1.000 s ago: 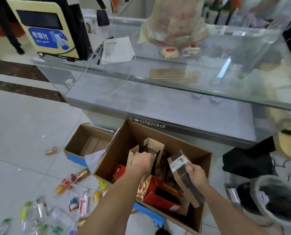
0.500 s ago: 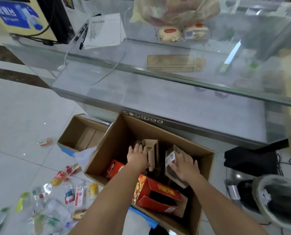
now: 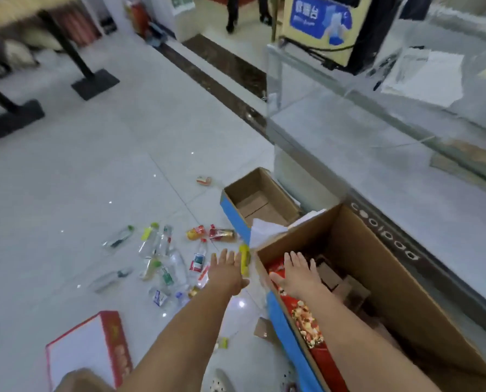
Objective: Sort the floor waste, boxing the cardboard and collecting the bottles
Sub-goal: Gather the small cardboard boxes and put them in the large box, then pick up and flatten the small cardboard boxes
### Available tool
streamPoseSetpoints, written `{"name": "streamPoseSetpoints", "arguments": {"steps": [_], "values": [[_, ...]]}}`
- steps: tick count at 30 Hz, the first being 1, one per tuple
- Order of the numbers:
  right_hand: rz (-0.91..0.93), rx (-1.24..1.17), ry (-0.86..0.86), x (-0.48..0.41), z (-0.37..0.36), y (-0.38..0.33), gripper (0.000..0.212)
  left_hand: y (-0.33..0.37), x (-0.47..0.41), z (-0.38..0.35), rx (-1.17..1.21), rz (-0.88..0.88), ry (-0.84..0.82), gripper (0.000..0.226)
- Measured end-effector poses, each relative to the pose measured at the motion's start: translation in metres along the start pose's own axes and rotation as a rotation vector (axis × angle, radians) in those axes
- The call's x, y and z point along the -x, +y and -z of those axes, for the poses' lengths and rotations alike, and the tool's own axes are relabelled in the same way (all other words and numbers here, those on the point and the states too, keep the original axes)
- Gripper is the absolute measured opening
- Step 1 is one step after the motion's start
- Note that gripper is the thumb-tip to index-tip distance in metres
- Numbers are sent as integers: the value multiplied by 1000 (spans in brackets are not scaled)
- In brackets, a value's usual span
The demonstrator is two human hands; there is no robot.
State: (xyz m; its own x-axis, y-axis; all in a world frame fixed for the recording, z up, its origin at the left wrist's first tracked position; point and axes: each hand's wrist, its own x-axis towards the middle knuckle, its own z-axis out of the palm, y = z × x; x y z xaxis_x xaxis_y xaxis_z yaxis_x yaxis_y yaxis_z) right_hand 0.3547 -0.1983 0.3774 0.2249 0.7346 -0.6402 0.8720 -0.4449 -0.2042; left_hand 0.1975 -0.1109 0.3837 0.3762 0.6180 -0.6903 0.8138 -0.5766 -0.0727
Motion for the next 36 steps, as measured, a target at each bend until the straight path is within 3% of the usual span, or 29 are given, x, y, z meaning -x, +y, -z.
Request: {"name": "streamPoseSetpoints", "arguments": {"steps": [2,5,9,14,19,24,30,33,36], "values": [[87,82,-15,-12,-4,-52,78,-56,13,-20,66,91,-3,75],[209,212,-2,-24,-17,-133,98,-133,41,-56,194,218,-35,76],[333,205,-113,-29,-49,-240,76,-222,84,-118,326,363,-59,78],[560,435,-141,-35,-113,-365,77,-304,143,-215,495,551,-90,71],[772,601,-236,-38,-196,-448,78,-333,177,-313,775,792,-135,75],[954,738,-309,-76,-327,-482,80,-332,149,-445,874,945,-207,75],[1149,897,-473,-170,-528,-467,94,-315,52,-611,924,1056,-185,81],[1297,927,-529,-211,-607,-464,97,-310,3,-690,854,1150,-45,91],[1367,907,-542,-248,-666,-469,100,-312,-37,-748,791,1304,323,84]]}}
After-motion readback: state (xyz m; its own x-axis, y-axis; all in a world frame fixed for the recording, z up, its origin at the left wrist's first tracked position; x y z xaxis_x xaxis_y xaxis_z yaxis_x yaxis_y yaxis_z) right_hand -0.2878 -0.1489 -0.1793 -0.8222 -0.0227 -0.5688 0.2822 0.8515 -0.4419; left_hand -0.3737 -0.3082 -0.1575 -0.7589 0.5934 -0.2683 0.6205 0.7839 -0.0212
